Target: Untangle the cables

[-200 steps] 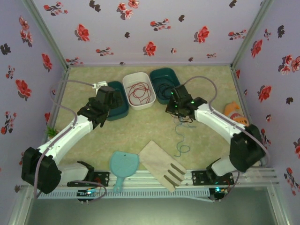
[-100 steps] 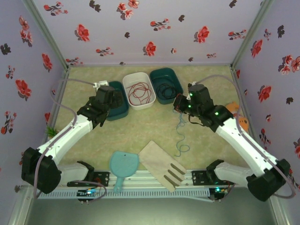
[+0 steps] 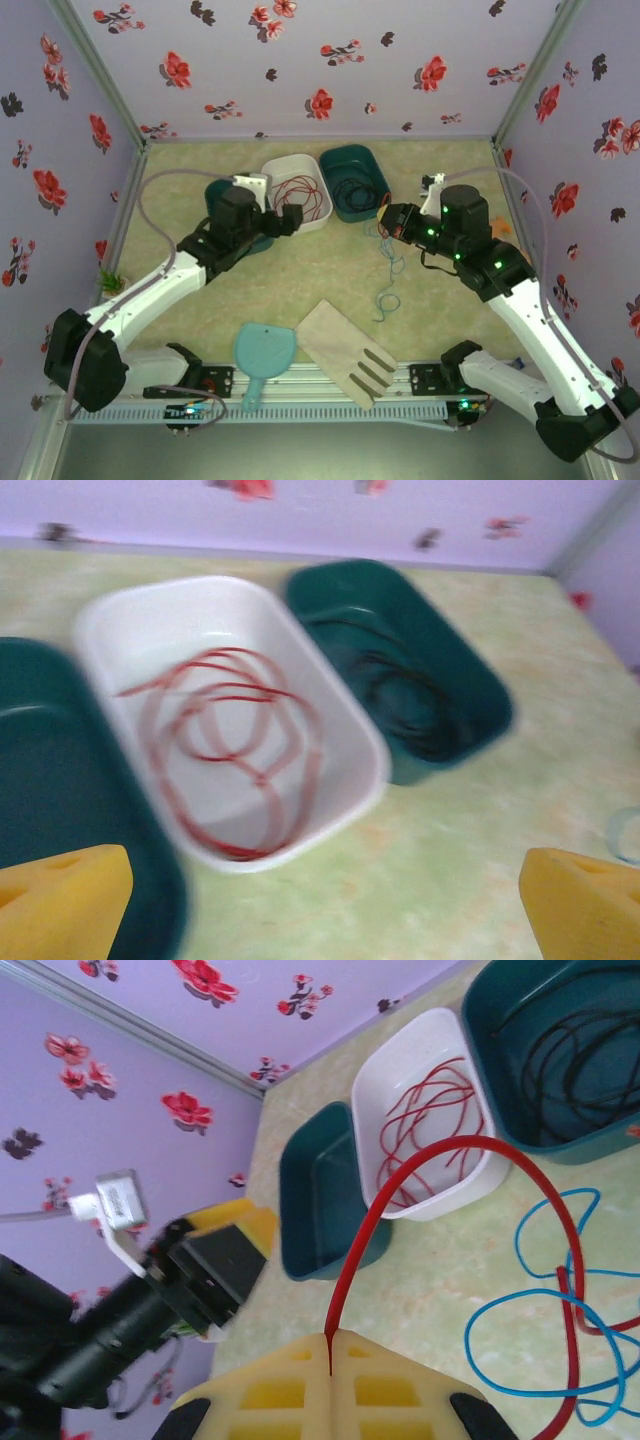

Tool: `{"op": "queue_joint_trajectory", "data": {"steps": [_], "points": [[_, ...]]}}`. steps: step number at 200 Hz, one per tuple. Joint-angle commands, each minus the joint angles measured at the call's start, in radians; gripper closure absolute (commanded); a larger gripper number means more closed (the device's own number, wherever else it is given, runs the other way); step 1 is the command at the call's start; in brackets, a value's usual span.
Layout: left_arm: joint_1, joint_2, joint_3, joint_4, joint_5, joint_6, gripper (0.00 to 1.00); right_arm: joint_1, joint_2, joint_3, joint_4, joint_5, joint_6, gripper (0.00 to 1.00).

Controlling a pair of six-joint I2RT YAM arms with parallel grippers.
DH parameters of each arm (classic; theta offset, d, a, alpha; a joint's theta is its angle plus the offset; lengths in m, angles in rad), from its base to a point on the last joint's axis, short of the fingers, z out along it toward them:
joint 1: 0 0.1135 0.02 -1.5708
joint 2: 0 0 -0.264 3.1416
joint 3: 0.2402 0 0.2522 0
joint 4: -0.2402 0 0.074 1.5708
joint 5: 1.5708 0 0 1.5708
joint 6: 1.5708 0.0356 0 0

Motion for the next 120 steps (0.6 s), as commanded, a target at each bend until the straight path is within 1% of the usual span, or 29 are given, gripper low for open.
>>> {"op": "queue_joint_trajectory", "data": {"steps": [1,25,46,62,79,120], "points": [[-0.083,0.048,-0.036,0.202,0.18,0.018,0.0,-0.031,-0.011,-0.046,0.104,-0.124,0.059,1.0],[-0.17,0.123,-0.03,0.272,0.228,0.029,0.03,-0.047,-0.009,-0.06,0.127,-0.153,0.075,1.0],[-0.211,0.204,-0.021,0.352,0.257,-0.004,0.1,-0.048,-0.009,-0.063,0.134,-0.163,0.08,1.0],[-0.224,0.264,0.003,0.374,0.263,-0.021,0.15,-0.048,-0.012,-0.067,0.143,-0.168,0.089,1.0],[-0.233,0.309,0.023,0.398,0.263,-0.026,0.16,-0.049,-0.021,-0.076,0.155,-0.173,0.1,1.0],[-0.239,0.413,0.096,0.422,0.265,-0.036,0.29,-0.049,-0.033,-0.087,0.166,-0.179,0.117,1.0]]}}
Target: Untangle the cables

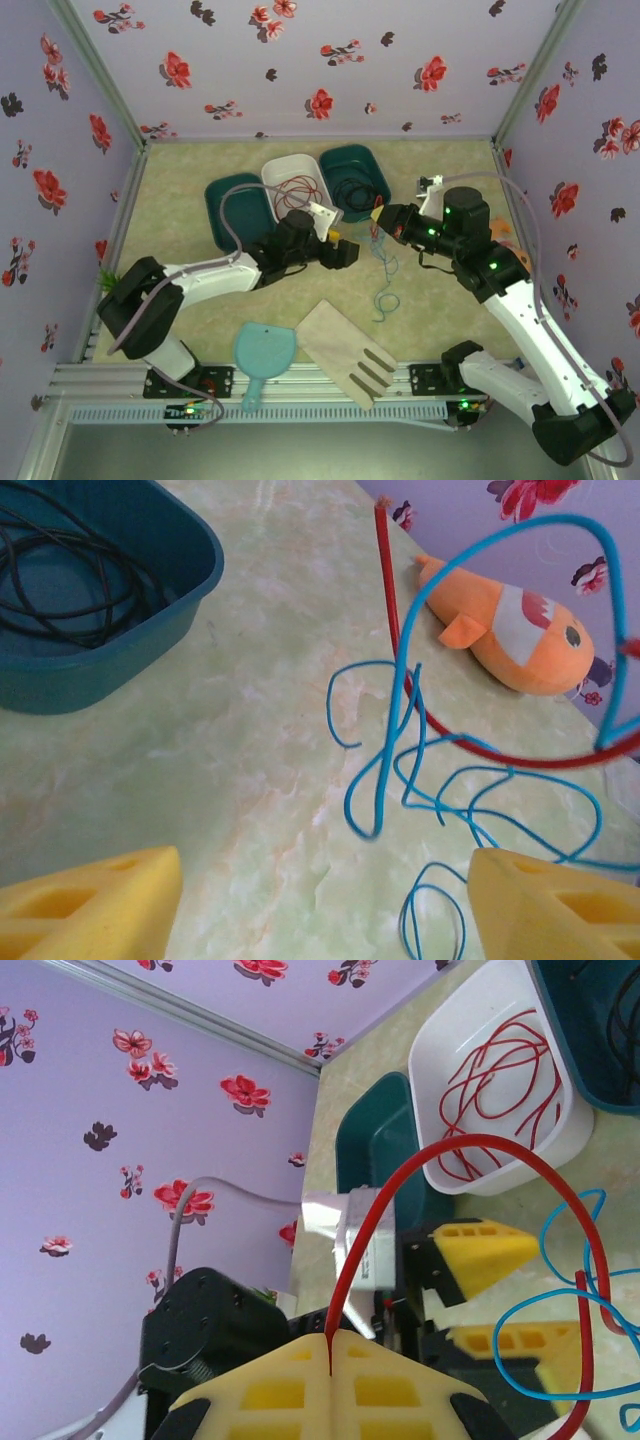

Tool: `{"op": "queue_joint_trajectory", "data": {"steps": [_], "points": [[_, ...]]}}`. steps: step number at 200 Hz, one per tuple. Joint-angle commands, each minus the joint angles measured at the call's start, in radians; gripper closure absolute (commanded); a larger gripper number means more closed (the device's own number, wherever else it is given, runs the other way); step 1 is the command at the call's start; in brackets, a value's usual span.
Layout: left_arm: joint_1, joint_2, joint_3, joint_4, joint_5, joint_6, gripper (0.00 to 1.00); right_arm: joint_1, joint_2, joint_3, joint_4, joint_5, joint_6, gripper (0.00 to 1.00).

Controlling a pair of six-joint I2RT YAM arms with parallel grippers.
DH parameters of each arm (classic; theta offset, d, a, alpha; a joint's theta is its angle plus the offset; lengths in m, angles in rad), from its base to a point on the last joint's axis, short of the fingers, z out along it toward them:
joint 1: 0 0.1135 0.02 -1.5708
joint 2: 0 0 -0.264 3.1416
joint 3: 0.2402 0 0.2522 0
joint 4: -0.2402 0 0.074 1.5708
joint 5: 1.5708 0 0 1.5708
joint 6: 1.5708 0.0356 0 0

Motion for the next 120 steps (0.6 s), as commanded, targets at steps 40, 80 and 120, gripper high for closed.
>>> {"op": "queue_joint_trajectory", "data": {"steps": [40,80,120], "points": [[-0.01,0.133,0.134,0.054,0.014,-0.022,0.57,-0.013,-0.037,-0.009,0.018,-0.017,0.016,1.0],[-0.008,0.152,0.149,-0.08,-0.061,-0.025,1.0,-0.058,-0.06,0.083,-0.12,0.018,-0.042,1.0],[-0.009,0.127,0.104,-0.211,-0.094,-0.006,1.0,-0.094,-0.068,0.309,-0.395,0.167,-0.186,1.0]]}}
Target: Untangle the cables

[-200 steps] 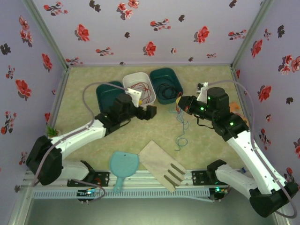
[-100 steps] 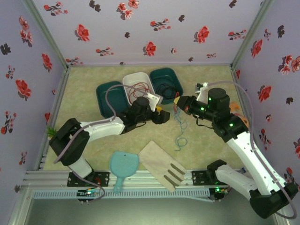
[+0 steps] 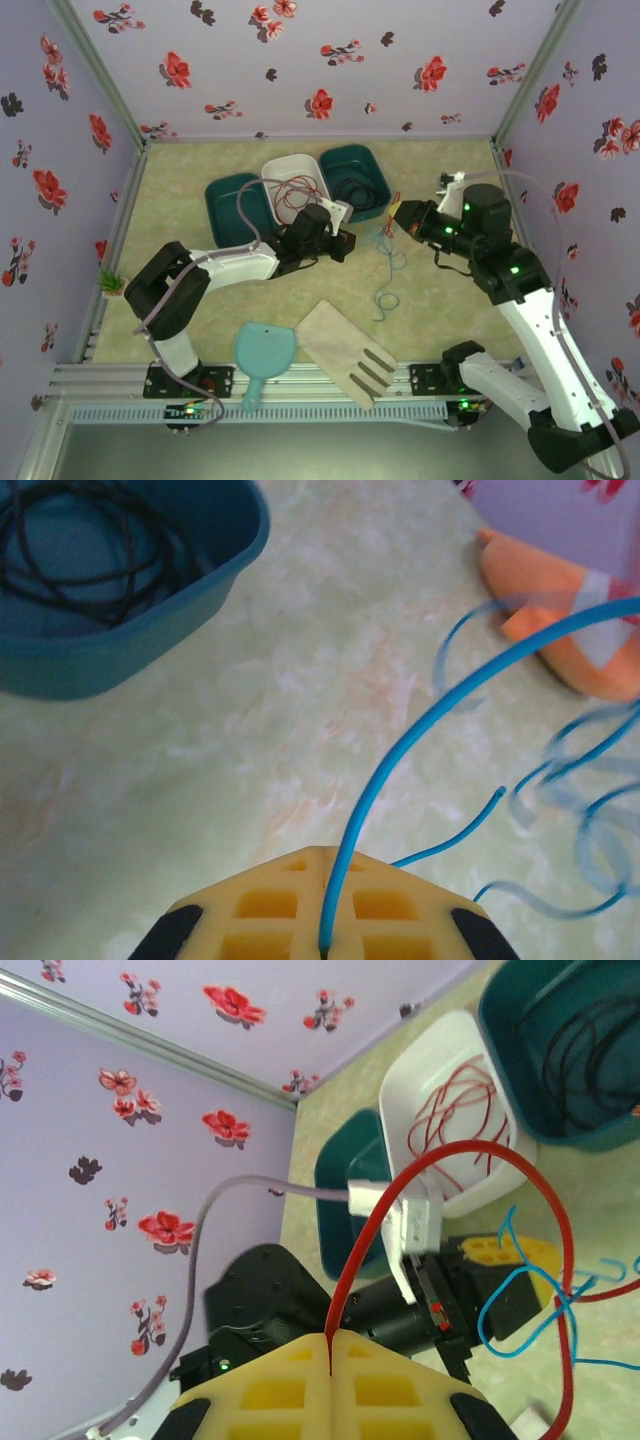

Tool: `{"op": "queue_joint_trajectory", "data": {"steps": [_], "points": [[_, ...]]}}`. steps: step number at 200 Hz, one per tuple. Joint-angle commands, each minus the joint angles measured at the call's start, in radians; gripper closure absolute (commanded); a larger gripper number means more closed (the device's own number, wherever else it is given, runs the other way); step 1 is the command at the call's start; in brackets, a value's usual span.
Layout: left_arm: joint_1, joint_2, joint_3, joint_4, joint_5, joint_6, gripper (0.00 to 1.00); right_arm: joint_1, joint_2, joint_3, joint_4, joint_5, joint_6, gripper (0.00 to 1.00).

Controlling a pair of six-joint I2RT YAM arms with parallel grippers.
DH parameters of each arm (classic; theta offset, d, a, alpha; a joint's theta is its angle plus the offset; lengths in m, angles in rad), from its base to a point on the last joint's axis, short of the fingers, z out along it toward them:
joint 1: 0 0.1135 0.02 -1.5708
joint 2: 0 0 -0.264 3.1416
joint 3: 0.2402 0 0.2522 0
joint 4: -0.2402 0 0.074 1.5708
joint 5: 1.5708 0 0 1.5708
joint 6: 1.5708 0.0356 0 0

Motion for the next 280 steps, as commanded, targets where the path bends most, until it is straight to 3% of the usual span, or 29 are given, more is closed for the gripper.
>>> {"op": "queue_joint_trajectory", "data": {"steps": [1,75,197,232,280], "points": [[-0.006,-0.017,-0.02,-0.115,-0.04,0.021,1.0,-0.016,-0.033,0.151,-0.183,0.12,-0.122,1.0],[-0.009,-0.036,-0.095,-0.265,-0.087,0.031,1.0,-0.017,-0.023,0.447,-0.401,0.409,-0.238,1.0],[-0.028,-0.047,-0.145,-0.338,-0.12,0.053,1.0,-0.017,0.063,0.859,-0.538,0.565,-0.376,1.0],[-0.031,-0.053,-0.133,-0.335,-0.12,0.048,1.0,-0.017,0.097,0.844,-0.535,0.541,-0.381,1.0],[-0.042,-0.129,-0.112,-0.365,-0.12,0.061,1.0,-0.017,0.166,0.736,-0.439,0.334,-0.375,1.0]]}}
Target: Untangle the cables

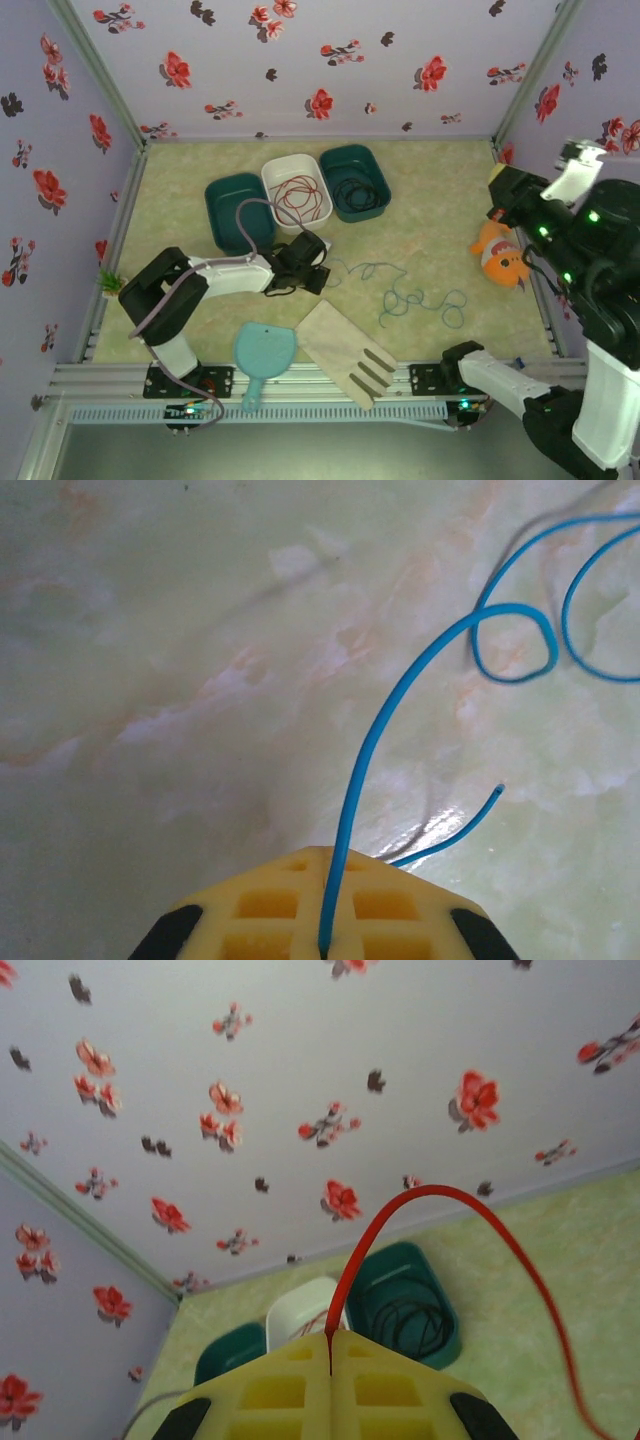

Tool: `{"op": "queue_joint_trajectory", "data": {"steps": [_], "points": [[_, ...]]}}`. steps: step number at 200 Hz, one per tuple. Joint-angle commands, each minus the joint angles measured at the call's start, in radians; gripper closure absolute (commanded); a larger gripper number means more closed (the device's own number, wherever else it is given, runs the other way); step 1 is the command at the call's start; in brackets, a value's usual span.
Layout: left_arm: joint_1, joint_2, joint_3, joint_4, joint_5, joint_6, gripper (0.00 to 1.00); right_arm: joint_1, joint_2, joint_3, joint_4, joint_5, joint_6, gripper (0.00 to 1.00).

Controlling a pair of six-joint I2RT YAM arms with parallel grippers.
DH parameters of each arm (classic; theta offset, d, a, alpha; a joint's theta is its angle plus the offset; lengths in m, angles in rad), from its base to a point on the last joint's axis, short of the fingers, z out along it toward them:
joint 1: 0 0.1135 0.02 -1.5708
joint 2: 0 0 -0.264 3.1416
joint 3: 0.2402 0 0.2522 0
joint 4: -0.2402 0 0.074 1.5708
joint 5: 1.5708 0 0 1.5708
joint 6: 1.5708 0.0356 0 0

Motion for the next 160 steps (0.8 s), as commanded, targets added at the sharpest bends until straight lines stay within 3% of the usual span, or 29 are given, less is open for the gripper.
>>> {"op": "queue_joint_trajectory", "data": {"steps": [1,34,73,105,160], "points": [[-0.013,-0.082,0.026,-0.033,-0.019,0.03,1.0,-0.008,0.045,-0.063,0.078,-0.137,-0.02,1.0],[-0.015,-0.193,0.02,-0.056,-0.032,0.031,1.0,-0.007,0.111,-0.184,0.219,-0.275,-0.015,1.0],[-0.013,-0.335,-0.011,-0.102,-0.083,0.024,1.0,0.035,0.219,-0.28,0.379,-0.326,-0.031,1.0],[-0.013,-0.424,-0.053,-0.142,-0.12,0.016,1.0,0.12,0.339,-0.269,0.442,-0.273,-0.095,1.0],[0.013,-0.47,-0.161,-0.143,-0.179,-0.129,1.0,0.219,0.558,-0.195,0.564,-0.353,-0.188,1.0]]}}
